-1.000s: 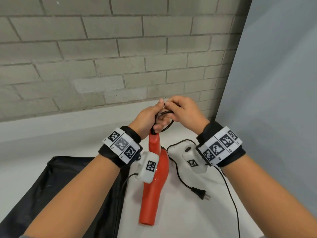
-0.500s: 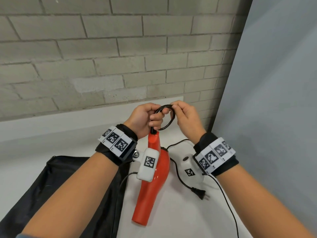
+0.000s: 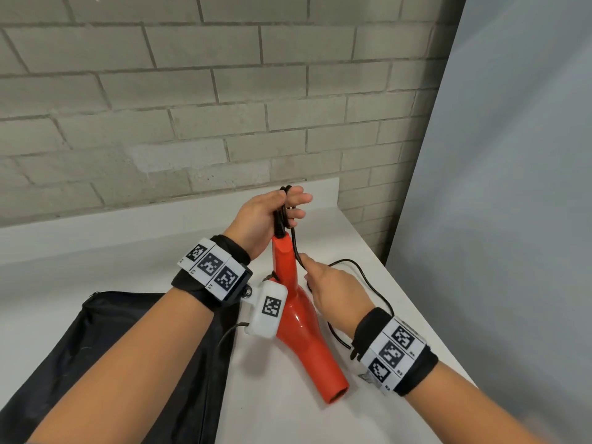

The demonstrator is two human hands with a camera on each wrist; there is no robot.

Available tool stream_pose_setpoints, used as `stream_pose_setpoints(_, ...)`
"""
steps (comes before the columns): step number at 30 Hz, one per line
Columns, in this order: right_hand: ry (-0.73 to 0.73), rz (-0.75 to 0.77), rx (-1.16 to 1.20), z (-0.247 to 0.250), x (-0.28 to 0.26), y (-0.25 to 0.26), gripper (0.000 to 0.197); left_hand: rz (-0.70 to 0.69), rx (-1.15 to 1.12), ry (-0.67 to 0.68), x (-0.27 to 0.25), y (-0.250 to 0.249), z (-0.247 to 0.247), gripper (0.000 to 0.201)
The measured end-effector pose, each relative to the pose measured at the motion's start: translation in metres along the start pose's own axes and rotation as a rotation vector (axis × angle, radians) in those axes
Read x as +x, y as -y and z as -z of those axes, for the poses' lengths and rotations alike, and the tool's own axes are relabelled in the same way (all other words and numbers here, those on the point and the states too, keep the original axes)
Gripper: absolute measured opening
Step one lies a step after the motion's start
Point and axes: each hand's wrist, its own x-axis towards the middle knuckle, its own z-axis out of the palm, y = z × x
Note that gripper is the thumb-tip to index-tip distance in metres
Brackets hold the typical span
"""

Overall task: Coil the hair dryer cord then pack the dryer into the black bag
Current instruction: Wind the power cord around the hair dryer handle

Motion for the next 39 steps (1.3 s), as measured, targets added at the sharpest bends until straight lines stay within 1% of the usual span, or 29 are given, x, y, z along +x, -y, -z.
stream_pose_setpoints(1,-0.062,0.024,-0.065,0.003,0.000,-0.002,0.044,-0.017,0.054,0.019,-0.001,0.001,0.000,0.028)
stream_pose_setpoints(3,-0.215,0.125,-0.185,0.012,0.001,-0.004,0.041,-0.037,0.147,0.051,-0.003,0.004,0.000,0.024)
stream_pose_setpoints(5,-0.362,0.219,-0.286,0.022,0.002,-0.002,0.035,-0.046,0.205,0.066,-0.005,0.005,-0.002,0.026)
stream_pose_setpoints(7,-0.463,0.286,-0.342,0.033,0.007,0.003,0.030,-0.041,0.234,0.093,-0.006,0.005,-0.008,0.029)
stream_pose_setpoints(9,-0.528,0.323,-0.268,0.046,0.014,0.011,0.023,-0.041,0.259,0.110,-0.007,0.006,-0.015,0.029)
stream_pose_setpoints(10,-0.555,0.322,-0.207,0.054,0.018,0.014,0.023,-0.048,0.286,0.100,-0.007,0.006,-0.018,0.029)
stream_pose_setpoints(11,-0.578,0.302,-0.150,0.063,0.022,0.017,0.025,-0.054,0.320,0.081,-0.009,0.004,-0.020,0.033)
stream_pose_setpoints(12,-0.586,0.265,-0.106,0.071,0.025,0.018,0.028,-0.049,0.353,0.078,-0.011,0.003,-0.023,0.043)
stream_pose_setpoints(13,-0.575,0.224,-0.081,0.080,0.029,0.018,0.029,-0.034,0.374,0.101,-0.012,0.002,-0.025,0.053)
stream_pose_setpoints(14,-0.532,0.180,-0.067,0.087,0.034,0.016,0.027,-0.016,0.386,0.137,-0.014,0.001,-0.026,0.061)
stream_pose_setpoints(15,-0.453,0.137,-0.036,0.093,0.041,0.012,0.023,-0.005,0.399,0.165,-0.014,0.001,-0.026,0.066)
stream_pose_setpoints(17,-0.253,0.071,0.124,0.096,0.051,0.004,0.018,0.011,0.377,0.182,-0.013,0.002,-0.025,0.064)
stream_pose_setpoints(18,-0.194,0.060,0.211,0.095,0.054,0.002,0.017,0.028,0.329,0.185,-0.013,0.002,-0.025,0.061)
stream_pose_setpoints(19,-0.170,0.063,0.269,0.093,0.056,-0.001,0.017,0.049,0.281,0.186,-0.011,0.001,-0.024,0.058)
stream_pose_setpoints(22,-0.174,0.064,0.374,0.086,0.054,-0.006,0.021,0.121,0.206,0.191,-0.008,-0.002,-0.021,0.053)
stream_pose_setpoints(26,-0.100,0.017,0.667,0.079,0.047,-0.011,0.026,0.137,0.172,0.171,-0.005,-0.005,-0.009,0.044)
stream_pose_setpoints(29,-0.137,0.004,0.671,0.078,0.047,-0.008,0.024,0.199,0.133,0.206,-0.004,-0.009,-0.004,0.040)
stream_pose_setpoints(31,-0.160,0.019,0.668,0.080,0.049,-0.003,0.022,0.238,0.097,0.226,-0.004,-0.011,-0.004,0.044)
stream_pose_setpoints(33,-0.163,0.026,0.745,0.080,0.051,0.002,0.026,0.261,0.077,0.221,-0.003,-0.012,-0.003,0.051)
stream_pose_setpoints(34,-0.155,0.028,0.808,0.079,0.051,0.003,0.029,0.266,0.073,0.218,-0.003,-0.012,-0.003,0.053)
stream_pose_setpoints(36,-0.144,0.030,0.899,0.074,0.051,0.004,0.033,0.269,0.074,0.218,-0.003,-0.012,-0.002,0.050)
stream_pose_setpoints(39,-0.181,-0.040,0.863,0.057,0.053,-0.004,0.035,0.253,0.016,0.196,-0.002,-0.008,-0.002,0.046)
